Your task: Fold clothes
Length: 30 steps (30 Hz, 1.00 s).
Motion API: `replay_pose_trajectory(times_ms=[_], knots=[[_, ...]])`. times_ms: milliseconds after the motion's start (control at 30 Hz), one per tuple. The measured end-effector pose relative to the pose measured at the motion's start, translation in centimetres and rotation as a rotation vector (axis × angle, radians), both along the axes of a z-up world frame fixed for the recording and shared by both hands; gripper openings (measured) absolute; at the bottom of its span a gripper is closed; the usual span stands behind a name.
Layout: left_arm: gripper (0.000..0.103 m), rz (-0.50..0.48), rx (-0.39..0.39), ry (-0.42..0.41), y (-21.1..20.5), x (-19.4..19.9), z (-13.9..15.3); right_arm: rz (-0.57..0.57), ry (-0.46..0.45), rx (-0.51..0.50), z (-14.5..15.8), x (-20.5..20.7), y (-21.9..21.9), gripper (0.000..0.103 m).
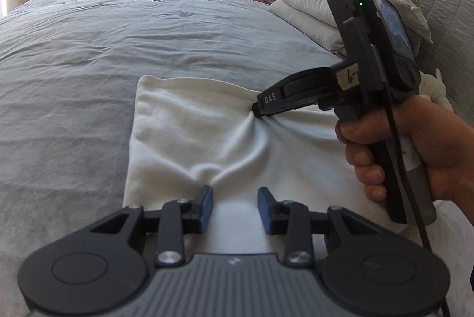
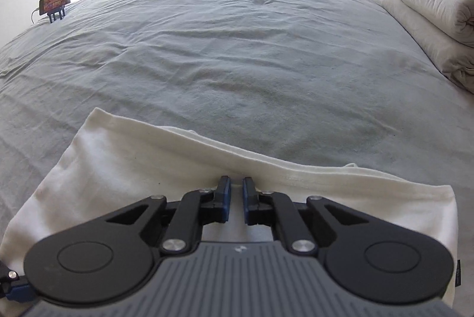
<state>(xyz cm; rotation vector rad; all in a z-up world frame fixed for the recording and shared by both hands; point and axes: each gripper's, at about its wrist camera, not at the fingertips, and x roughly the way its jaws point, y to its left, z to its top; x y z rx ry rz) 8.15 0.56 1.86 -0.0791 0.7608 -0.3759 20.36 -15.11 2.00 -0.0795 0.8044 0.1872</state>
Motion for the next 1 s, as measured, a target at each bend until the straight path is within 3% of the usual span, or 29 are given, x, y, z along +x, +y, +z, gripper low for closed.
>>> replay_pose_trajectory(times_ms=[33, 67, 167, 300, 400, 533, 633, 800, 933, 1000], knots=[[0.035, -0.001, -0.011, 0.005, 0.2, 0.1, 0.1, -0.017, -0.008, 0.005, 0.4, -0.3, -0.1, 0.01], [0.035, -0.001, -0.024, 0.012, 0.5, 0.2, 0.3, -0.031, -0.016, 0.031, 1.1, -1.1, -0.3, 0.022], [0.035, 0.012, -0.069, 0.023, 1.4, 0.7, 0.7, 0.065, -0.014, 0.175, 2.7, -4.3, -0.7, 0.023], [0.034, 0.054, -0.109, 0.039, 2.4, 1.3, 0.1, 0.059, 0.009, 0.005, 0.9, -8.2, -0.3, 0.023], [0.022, 0.069, -0.114, 0.05, 2.8, 1.6, -0.1, 0.082, -0.046, 0.043, 0.5, -11.7, -3.0, 0.029], [0.005, 0.125, -0.19, 0.111, 4.6, 2.6, -0.5, 0.145, -0.032, 0.09, 0.6, -15.0, -7.0, 0.032], [0.003, 0.142, -0.214, 0.12, 5.3, 2.8, -0.7, 0.148, -0.006, 0.093, 1.5, -15.6, -8.1, 0.033], [0.003, 0.125, -0.095, 0.068, 3.8, 1.9, 0.6, 0.026, -0.006, 0.108, 1.8, -15.9, -10.6, 0.031], [0.004, 0.108, 0.01, 0.041, 2.7, 1.4, 1.1, -0.07, 0.036, 0.16, 1.5, -15.4, -13.6, 0.018], [0.004, 0.113, 0.023, 0.038, 2.9, 1.3, 1.1, -0.081, 0.065, 0.169, 1.4, -15.4, -14.3, 0.016]])
